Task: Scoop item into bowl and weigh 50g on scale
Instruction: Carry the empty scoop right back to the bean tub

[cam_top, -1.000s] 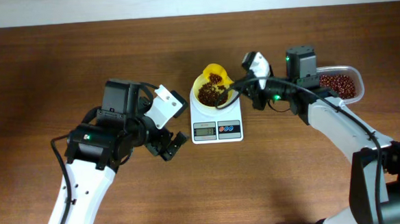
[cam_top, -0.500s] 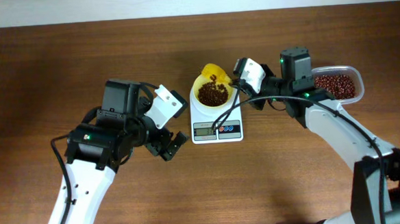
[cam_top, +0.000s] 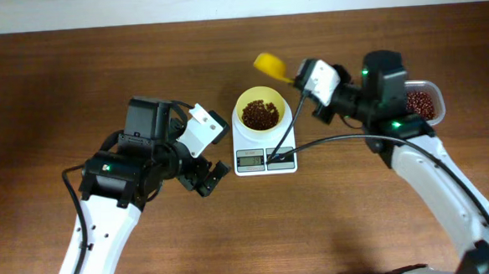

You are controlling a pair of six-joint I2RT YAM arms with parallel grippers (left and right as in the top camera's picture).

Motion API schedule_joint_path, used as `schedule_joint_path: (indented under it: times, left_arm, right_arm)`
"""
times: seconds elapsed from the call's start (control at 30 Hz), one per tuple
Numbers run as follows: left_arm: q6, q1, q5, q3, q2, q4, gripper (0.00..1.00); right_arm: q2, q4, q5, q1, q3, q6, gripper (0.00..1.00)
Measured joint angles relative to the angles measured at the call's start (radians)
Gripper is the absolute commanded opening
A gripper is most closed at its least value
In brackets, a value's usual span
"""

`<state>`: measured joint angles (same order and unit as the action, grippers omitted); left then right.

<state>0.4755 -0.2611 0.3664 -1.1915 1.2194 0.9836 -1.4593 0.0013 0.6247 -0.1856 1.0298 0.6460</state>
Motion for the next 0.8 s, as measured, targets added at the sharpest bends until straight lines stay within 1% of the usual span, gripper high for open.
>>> schedule_joint_path:
  times: [0.03,0.1,0.17,0.2,0.27,0.4,0.6,0.8]
  left_arm:
    - [0.0,0.0,0.0,0.0,0.0,0.0,0.99]
    - [0.0,0.0,0.0,0.0,0.0,0.0,0.99]
    - [0.0,0.0,0.0,0.0,0.0,0.0,0.99]
    - [0.0,0.0,0.0,0.0,0.0,0.0,0.99]
    - [0.0,0.0,0.0,0.0,0.0,0.0,0.99]
    - [0.0,0.0,0.0,0.0,0.0,0.0,0.99]
    - [0.0,0.0,0.0,0.0,0.0,0.0,0.99]
    - [0.0,0.0,0.0,0.0,0.0,0.0,0.99]
  right_arm:
    - [0.013,-0.001,-0.027,0.017,0.0,-0.018,0.04]
    - [0.027,-0.003,-0.177,0.095,0.0,-0.117,0.04]
    - [0.027,-0.01,-0.281,0.152,0.0,-0.239,0.04]
    - [0.027,-0.017,-0.298,0.164,0.0,-0.267,0.04]
    - [0.027,-0.104,-0.404,0.219,0.0,-0.438,0.04]
    - [0.028,-0.237,-0.479,0.264,0.0,-0.623,0.04]
    - [0.029,-0.337,-0.527,0.277,0.0,-0.649,0.04]
    - [0.029,-0.405,-0.587,0.365,0.0,-0.65,0.04]
